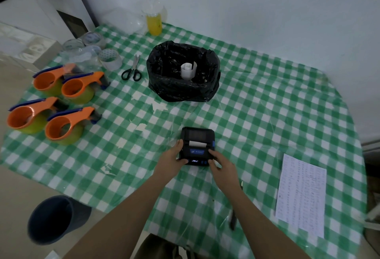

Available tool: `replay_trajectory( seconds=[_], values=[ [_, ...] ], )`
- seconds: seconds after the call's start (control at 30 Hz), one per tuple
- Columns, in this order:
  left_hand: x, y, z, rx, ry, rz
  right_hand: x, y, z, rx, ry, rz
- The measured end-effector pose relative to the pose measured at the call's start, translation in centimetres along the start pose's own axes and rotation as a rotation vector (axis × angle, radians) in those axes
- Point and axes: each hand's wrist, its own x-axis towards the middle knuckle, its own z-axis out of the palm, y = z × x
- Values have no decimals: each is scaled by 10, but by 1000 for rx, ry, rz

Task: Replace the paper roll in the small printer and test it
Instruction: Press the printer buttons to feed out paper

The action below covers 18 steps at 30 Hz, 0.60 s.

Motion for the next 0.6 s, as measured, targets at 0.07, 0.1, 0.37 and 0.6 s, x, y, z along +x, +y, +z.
replay_trajectory(
  seconds=[0.07,0.1,0.37,0.6],
  values=[
    [0,1,0,-16,-5,0,-2,3,-5,28,-65,-6],
    [0,1,0,-15,-5,1,-2,4,-6,48,-88,7],
    [-1,2,-1,-16,-7,-5,3,0,2,-8,-25,38],
    [0,0,0,39,5,1,8,-3,3,-72,-21,53]
  ],
)
